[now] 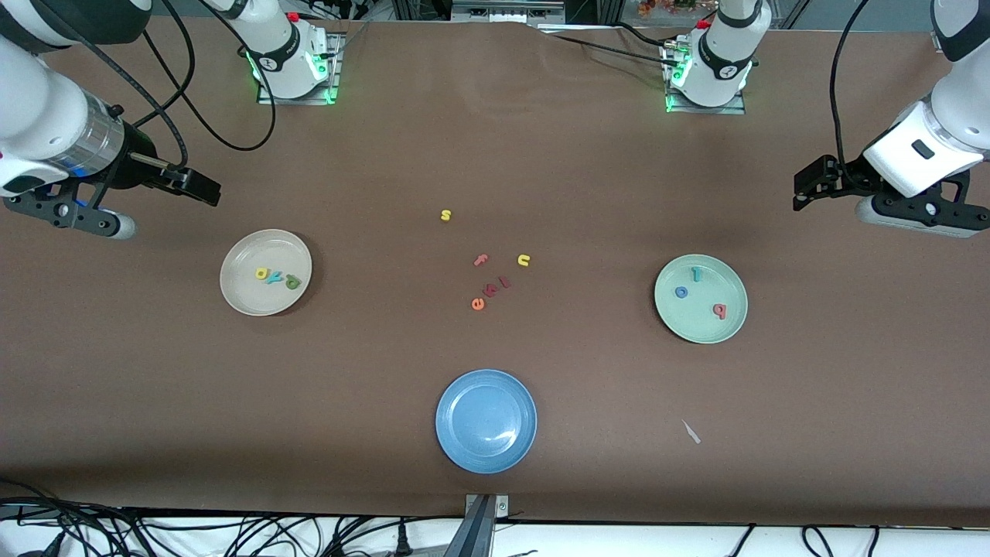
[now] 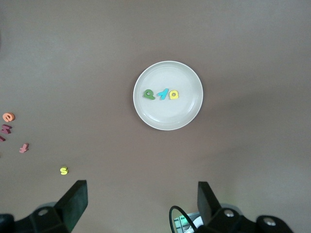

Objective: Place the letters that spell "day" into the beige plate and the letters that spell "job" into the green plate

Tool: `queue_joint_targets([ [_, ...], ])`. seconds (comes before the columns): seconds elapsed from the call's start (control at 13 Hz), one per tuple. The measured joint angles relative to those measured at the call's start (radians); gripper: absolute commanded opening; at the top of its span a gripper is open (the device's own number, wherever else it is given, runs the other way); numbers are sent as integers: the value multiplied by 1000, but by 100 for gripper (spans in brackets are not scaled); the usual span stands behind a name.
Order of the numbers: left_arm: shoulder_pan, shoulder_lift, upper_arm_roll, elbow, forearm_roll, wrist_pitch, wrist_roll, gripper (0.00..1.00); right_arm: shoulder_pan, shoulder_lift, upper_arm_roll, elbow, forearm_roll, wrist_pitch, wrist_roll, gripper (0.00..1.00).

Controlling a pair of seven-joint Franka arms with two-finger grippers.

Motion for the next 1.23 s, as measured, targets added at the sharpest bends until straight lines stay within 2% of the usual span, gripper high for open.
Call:
queue_joint_targets([
  [0.31,0,0,0,3,0,0,-2,100,-4,1,-3,0,-2,5,-14,100],
  [1.23,27,5,20,17,0,-19,-7,100,-44,11,-10,0,-1,26,-232,100],
])
